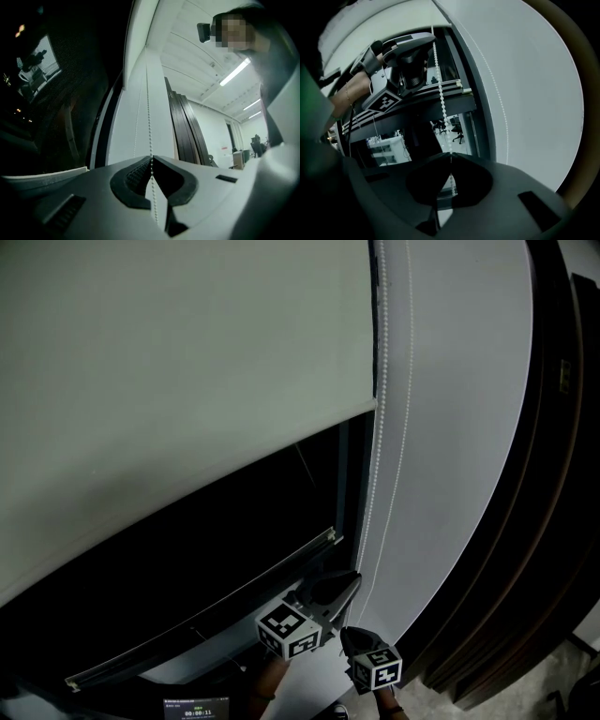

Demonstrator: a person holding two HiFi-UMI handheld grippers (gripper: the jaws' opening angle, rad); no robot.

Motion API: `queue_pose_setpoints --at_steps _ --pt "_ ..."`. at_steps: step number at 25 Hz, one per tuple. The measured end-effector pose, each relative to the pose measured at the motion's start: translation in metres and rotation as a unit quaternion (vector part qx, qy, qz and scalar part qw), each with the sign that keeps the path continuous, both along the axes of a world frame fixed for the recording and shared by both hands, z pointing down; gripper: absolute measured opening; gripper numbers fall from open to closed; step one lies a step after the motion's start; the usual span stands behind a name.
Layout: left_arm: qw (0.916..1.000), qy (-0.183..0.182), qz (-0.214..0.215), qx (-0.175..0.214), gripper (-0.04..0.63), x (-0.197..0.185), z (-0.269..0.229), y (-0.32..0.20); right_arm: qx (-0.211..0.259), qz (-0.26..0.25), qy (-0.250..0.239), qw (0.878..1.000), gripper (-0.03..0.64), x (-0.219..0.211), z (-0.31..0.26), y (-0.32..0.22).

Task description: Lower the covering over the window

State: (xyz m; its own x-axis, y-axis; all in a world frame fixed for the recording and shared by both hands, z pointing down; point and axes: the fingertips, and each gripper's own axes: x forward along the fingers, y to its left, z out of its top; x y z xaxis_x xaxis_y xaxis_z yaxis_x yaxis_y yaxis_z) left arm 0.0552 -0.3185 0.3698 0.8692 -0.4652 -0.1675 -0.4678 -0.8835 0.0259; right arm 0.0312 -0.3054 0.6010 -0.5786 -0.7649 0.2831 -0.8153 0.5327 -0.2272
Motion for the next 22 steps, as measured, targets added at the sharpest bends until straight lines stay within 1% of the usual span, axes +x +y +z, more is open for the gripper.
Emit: queue_pose_setpoints --at_steps 2,5,8,10,12,14,16,17,18,19,21,22 --pt "0.9999 -0.010 -0.009 -0.007 0.012 0.000 0.007 -0.004 -0.009 -0.008 0.008 1.000 0.012 -0.005 0.002 0.004" --pt "0.9982 -0.044 -0.029 -0.029 0.012 -0.005 0.043 -0.013 -0.029 -0.028 0.027 0.999 0.012 -0.015 0.019 0.022" --pt "0.9931 -0.069 -0.048 -0.082 0.011 -0.018 0.094 -0.022 -0.029 -0.029 0.023 0.999 0.012 -0.016 0.026 0.035" --pt "0.9864 -0.100 -0.060 -0.116 0.011 -0.026 0.134 -0.026 -0.022 -0.026 0.018 0.999 0.014 -0.011 0.019 0.036" --pt "0.9773 -0.130 -0.067 -0.153 0.011 -0.033 0.173 -0.025 0.002 -0.018 0.010 1.000 0.014 -0.003 -0.004 0.030" --pt "0.9657 -0.161 -0.068 -0.193 0.011 -0.037 0.211 -0.020 0.037 -0.013 -0.007 0.999 0.022 0.003 -0.040 0.021" --pt "0.9519 -0.197 -0.062 -0.226 0.011 -0.039 0.248 -0.009 0.078 -0.018 -0.029 0.996 0.059 0.006 -0.086 0.012" --pt "0.9460 -0.209 -0.059 -0.240 0.011 -0.040 0.264 -0.003 0.101 -0.023 -0.037 0.994 0.079 0.006 -0.111 0.008" --pt "0.9421 -0.214 -0.056 -0.252 0.011 -0.040 0.275 0.002 0.124 -0.029 -0.042 0.991 0.085 0.005 -0.136 0.005" --pt "0.9406 -0.210 -0.054 -0.261 0.011 -0.040 0.282 0.007 0.147 -0.035 -0.044 0.988 0.090 0.004 -0.161 0.002" --pt "0.9395 -0.205 -0.049 -0.270 0.010 -0.037 0.287 0.013 0.189 -0.046 -0.044 0.980 0.094 0.000 -0.206 -0.004" --pt "0.9388 -0.210 -0.047 -0.269 0.005 -0.035 0.288 0.014 0.208 -0.050 -0.043 0.976 0.094 -0.001 -0.225 -0.008"
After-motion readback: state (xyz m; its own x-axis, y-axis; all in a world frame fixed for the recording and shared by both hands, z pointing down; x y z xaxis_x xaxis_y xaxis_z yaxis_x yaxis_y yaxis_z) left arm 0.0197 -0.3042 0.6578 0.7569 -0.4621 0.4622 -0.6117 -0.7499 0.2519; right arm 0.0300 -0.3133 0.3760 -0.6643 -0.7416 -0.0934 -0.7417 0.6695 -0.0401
